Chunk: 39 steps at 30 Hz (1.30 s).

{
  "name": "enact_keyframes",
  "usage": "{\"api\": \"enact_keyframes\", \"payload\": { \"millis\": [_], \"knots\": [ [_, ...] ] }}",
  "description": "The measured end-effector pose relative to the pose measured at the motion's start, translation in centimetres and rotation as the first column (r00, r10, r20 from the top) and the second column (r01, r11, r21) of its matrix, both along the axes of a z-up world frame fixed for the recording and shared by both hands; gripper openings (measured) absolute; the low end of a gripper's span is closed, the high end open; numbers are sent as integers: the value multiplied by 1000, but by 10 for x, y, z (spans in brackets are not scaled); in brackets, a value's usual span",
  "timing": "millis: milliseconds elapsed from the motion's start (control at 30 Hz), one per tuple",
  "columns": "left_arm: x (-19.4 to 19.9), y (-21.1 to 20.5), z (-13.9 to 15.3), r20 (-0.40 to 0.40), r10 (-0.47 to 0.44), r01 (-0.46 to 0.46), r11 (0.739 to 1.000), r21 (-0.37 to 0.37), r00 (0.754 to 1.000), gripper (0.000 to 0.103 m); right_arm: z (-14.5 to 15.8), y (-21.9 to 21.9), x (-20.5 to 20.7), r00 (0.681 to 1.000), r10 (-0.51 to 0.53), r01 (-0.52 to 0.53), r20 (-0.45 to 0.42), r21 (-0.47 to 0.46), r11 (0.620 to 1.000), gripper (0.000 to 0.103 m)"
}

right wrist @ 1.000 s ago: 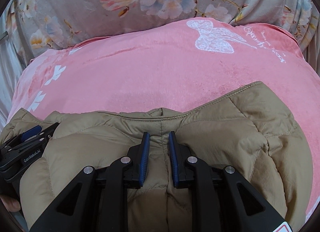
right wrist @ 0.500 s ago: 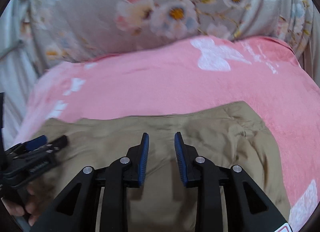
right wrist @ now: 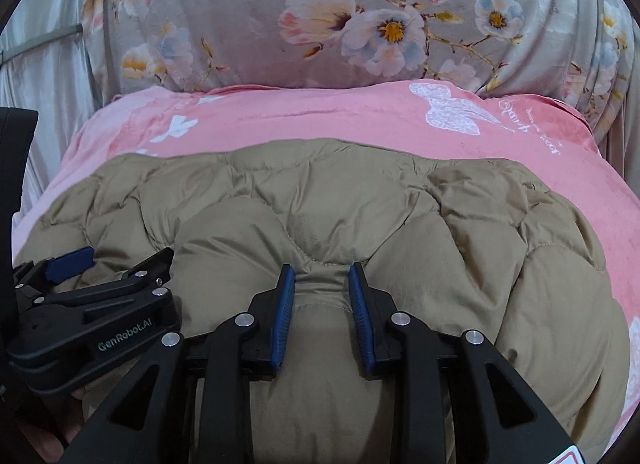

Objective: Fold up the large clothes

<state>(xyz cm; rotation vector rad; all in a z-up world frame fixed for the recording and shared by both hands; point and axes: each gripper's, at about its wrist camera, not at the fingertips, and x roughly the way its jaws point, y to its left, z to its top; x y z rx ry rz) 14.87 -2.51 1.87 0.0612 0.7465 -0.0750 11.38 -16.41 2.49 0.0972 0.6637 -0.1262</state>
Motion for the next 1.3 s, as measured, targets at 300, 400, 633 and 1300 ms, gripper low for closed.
{"api": "enact_keyframes", "payload": {
  "millis": [300,400,633,1300],
  "knots": [
    [0,-3,-5,7,7,-7,1000,14,1000,90,-5,-3,4,1000,7,-7,-27,21,1000,28],
    [0,-3,-6,7,7,-7,1000,15,1000,90,-5,-2,4,1000,7,-6,-27,19,1000,28],
    [1,-3,-6,8,7,-7,1000,17,1000,90,-5,-2,4,1000,8,-8,-26,22,1000,28],
    [-90,226,-3,-195,176,-252,834,-491,965,95,38,9,9,995,83,-70,-53,213,975,30]
  ]
}}
